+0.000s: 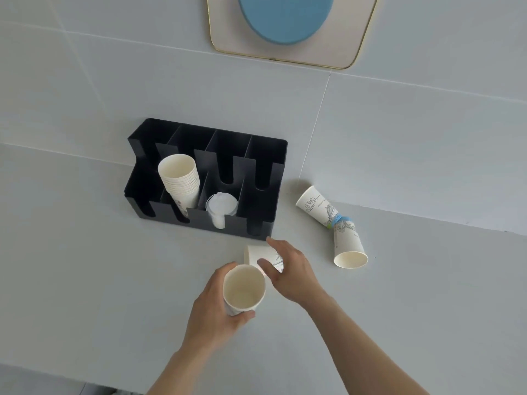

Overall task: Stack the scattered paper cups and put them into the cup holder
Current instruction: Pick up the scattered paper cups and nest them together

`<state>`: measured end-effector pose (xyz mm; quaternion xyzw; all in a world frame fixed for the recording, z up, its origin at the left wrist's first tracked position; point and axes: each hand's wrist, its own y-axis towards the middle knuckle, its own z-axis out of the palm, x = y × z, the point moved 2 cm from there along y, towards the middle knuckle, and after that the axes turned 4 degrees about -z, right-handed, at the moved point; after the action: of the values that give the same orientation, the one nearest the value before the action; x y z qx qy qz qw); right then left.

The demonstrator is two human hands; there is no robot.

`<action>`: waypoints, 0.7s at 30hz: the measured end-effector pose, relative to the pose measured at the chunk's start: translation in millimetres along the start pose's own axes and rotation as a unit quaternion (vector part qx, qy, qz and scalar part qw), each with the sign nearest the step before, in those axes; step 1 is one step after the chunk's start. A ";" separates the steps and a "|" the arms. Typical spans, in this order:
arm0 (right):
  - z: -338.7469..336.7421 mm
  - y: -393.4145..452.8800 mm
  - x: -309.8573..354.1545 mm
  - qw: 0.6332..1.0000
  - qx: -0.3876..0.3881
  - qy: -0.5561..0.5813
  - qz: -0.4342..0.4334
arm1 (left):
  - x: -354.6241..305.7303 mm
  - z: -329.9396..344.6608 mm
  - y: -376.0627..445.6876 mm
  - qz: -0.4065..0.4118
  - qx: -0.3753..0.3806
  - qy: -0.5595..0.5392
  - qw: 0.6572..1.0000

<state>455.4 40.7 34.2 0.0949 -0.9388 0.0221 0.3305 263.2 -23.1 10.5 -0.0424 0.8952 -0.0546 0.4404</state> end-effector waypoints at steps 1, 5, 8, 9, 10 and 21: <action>5.3 5.9 3.1 1.000 0.000 -0.007 -0.004 | 2.7 -2.7 0.1 -0.002 -0.007 0.001 1.000; 29.7 19.7 3.2 0.992 0.074 -0.093 -0.051 | 13.1 -13.3 0.9 -0.021 -0.027 -0.009 0.999; 47.7 23.5 -4.5 0.976 0.120 -0.164 -0.075 | 15.9 -17.1 0.9 -0.022 -0.023 -0.004 0.999; 52.7 23.7 -6.5 0.972 0.117 -0.190 -0.081 | 15.8 -16.7 0.6 -0.020 -0.019 0.000 1.000; 57.6 23.5 -8.6 0.967 0.107 -0.214 -0.086 | 15.1 -16.0 0.1 -0.018 -0.014 0.002 1.000; 2.1 15.7 -0.7 0.994 -0.035 -0.106 -0.016 | 14.4 -11.9 1.5 -0.020 0.003 -0.003 1.000</action>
<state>451.6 56.0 32.5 0.0998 -0.9670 -0.0263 0.2329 245.0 -22.7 6.2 -0.0590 0.8928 -0.0661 0.4417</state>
